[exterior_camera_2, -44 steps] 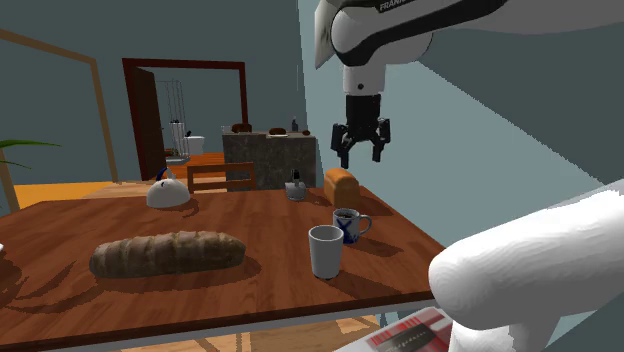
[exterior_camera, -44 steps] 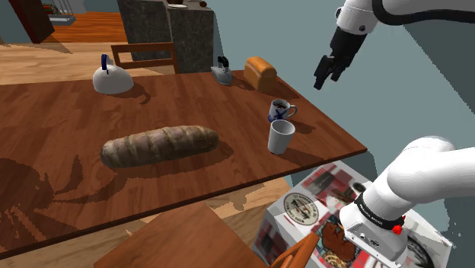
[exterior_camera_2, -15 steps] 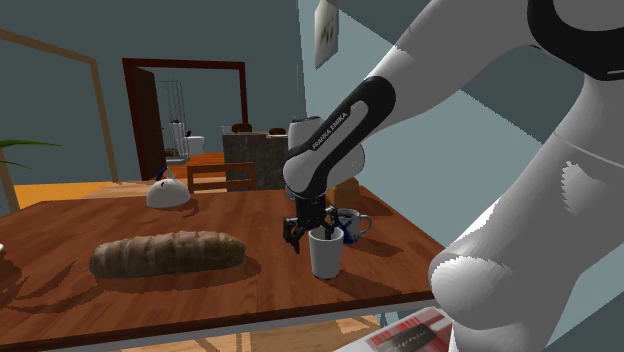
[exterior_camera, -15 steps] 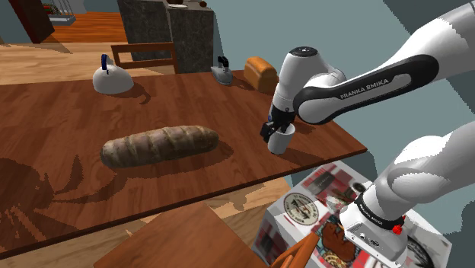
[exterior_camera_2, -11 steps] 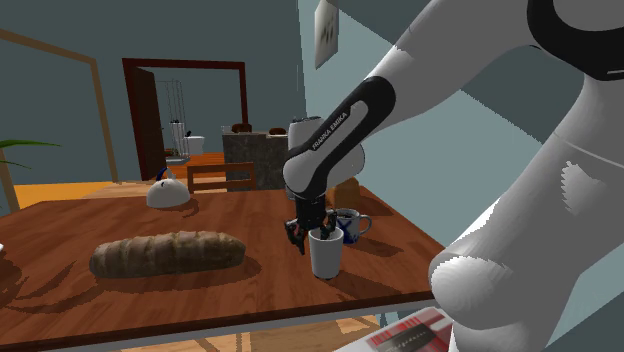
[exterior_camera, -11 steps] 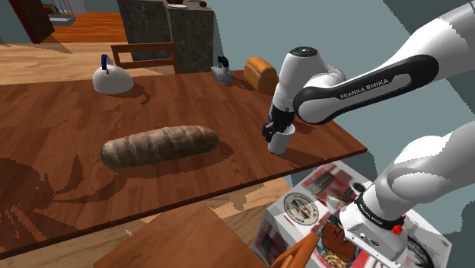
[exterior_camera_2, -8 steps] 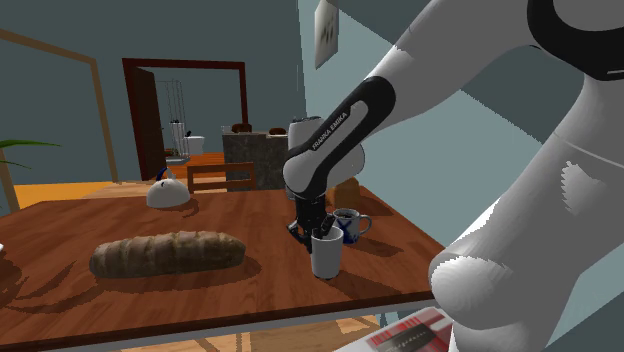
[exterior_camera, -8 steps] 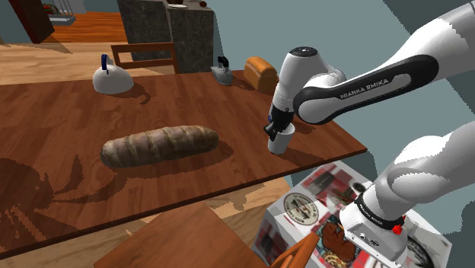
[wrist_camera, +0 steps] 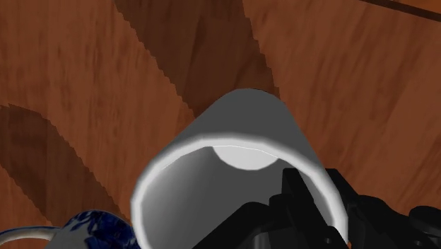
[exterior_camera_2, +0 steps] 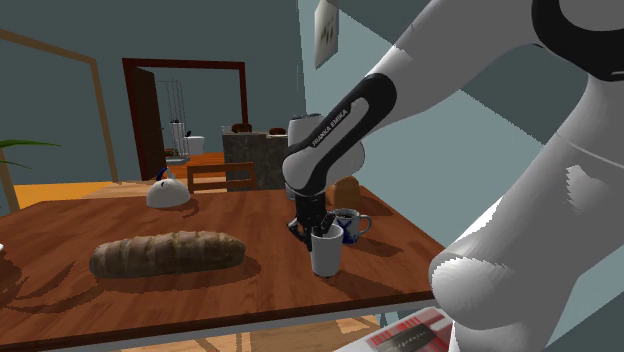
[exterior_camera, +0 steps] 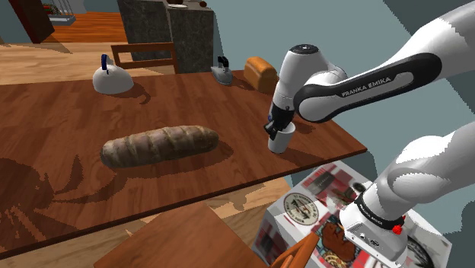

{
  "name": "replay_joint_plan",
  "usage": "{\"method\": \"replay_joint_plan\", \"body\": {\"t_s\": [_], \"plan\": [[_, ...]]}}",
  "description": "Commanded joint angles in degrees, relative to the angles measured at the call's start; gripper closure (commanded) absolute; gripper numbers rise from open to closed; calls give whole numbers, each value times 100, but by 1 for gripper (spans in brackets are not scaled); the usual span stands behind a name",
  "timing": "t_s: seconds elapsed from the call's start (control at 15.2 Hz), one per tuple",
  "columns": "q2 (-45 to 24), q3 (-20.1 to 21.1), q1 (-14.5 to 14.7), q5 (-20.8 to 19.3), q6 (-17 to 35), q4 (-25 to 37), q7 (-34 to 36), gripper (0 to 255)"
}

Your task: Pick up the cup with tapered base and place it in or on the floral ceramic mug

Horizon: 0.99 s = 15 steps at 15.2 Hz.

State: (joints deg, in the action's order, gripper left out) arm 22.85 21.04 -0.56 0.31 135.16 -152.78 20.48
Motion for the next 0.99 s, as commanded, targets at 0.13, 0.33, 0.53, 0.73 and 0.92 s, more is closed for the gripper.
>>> {"method": "replay_joint_plan", "body": {"t_s": [0.13, 0.33, 0.53, 0.73, 0.92], "plan": [[208, -70, 37, 58, -351, 151, -90, 255], [349, -118, 60, 90, -623, 287, -146, 255], [473, -162, 76, 112, -890, 433, -196, 255], [580, -203, 87, 126, -1151, 591, -239, 255], [671, -242, 93, 135, -1407, 759, -278, 255]]}}
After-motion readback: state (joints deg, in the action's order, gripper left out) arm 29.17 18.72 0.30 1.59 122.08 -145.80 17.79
